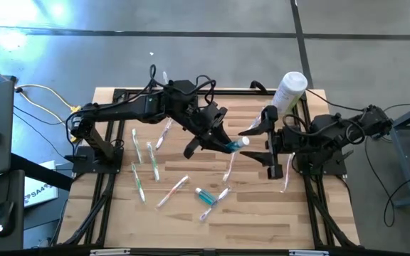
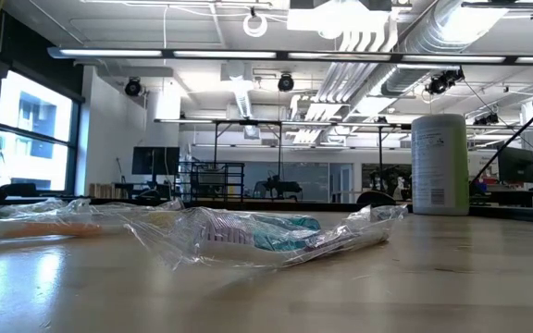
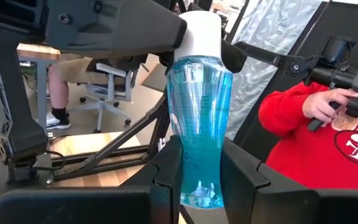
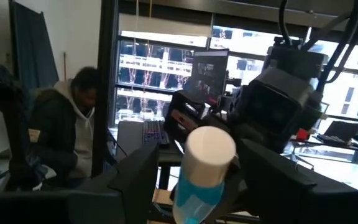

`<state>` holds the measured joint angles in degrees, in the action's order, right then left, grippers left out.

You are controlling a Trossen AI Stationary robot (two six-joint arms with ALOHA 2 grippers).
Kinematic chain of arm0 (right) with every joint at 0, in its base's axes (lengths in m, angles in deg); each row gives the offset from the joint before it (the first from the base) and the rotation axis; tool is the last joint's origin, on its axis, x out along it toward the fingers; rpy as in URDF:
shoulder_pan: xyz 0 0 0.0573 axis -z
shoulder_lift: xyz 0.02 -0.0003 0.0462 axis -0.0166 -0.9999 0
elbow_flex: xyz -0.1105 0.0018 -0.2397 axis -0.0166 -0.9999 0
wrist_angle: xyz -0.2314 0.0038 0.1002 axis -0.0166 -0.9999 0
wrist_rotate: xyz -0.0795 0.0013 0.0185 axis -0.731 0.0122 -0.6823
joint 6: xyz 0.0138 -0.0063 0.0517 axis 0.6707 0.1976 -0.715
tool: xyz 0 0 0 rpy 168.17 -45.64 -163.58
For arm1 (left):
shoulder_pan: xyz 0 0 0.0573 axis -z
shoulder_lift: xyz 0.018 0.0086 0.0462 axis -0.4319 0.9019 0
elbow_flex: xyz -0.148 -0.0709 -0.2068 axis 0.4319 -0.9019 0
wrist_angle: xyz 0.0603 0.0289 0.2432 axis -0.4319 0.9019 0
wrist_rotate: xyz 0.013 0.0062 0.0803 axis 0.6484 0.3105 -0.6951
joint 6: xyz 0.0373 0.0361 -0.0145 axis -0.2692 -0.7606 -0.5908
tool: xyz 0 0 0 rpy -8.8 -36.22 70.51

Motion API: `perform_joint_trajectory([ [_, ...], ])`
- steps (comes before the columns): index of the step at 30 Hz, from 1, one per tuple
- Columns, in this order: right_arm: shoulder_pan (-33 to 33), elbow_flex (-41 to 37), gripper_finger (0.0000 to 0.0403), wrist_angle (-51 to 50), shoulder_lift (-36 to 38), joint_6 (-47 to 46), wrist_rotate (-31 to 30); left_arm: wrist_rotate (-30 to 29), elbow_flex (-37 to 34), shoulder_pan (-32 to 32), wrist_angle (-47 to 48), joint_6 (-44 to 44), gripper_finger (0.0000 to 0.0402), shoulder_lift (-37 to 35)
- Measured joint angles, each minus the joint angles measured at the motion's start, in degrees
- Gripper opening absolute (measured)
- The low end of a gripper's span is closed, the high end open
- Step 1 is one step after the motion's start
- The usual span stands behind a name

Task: Pick & Place toothbrushing station
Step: Put the top blue mouthwash into the black wire organizer

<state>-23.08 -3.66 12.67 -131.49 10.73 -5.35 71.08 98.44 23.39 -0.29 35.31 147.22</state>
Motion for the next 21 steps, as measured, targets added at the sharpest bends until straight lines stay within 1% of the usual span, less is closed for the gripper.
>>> perform_joint_trajectory([
  [4, 0.0, 0.0, 0.0215, -0.8, 0.0, 0.1, 1.7, 0.1, 0.0, 0.0, 0.2, 0.2, 0.0071, 0.0],
  [14, 0.0, 0.0, 0.0215, -2.3, 0.0, 0.1, 2.4, 0.2, 0.0, 0.0, 1.7, 2.3, 0.0071, 0.0],
  [17, 0.0, 0.0, 0.0215, -5.4, 0.3, 0.0, 2.2, 0.2, 0.0, 0.0, 4.5, 4.8, 0.0071, 0.0],
  [21, 0.0, 0.1, 0.0215, -9.6, 1.0, -3.4, 1.8, 0.4, 0.0, 0.0, 8.3, 10.4, 0.0071, 0.0],
])
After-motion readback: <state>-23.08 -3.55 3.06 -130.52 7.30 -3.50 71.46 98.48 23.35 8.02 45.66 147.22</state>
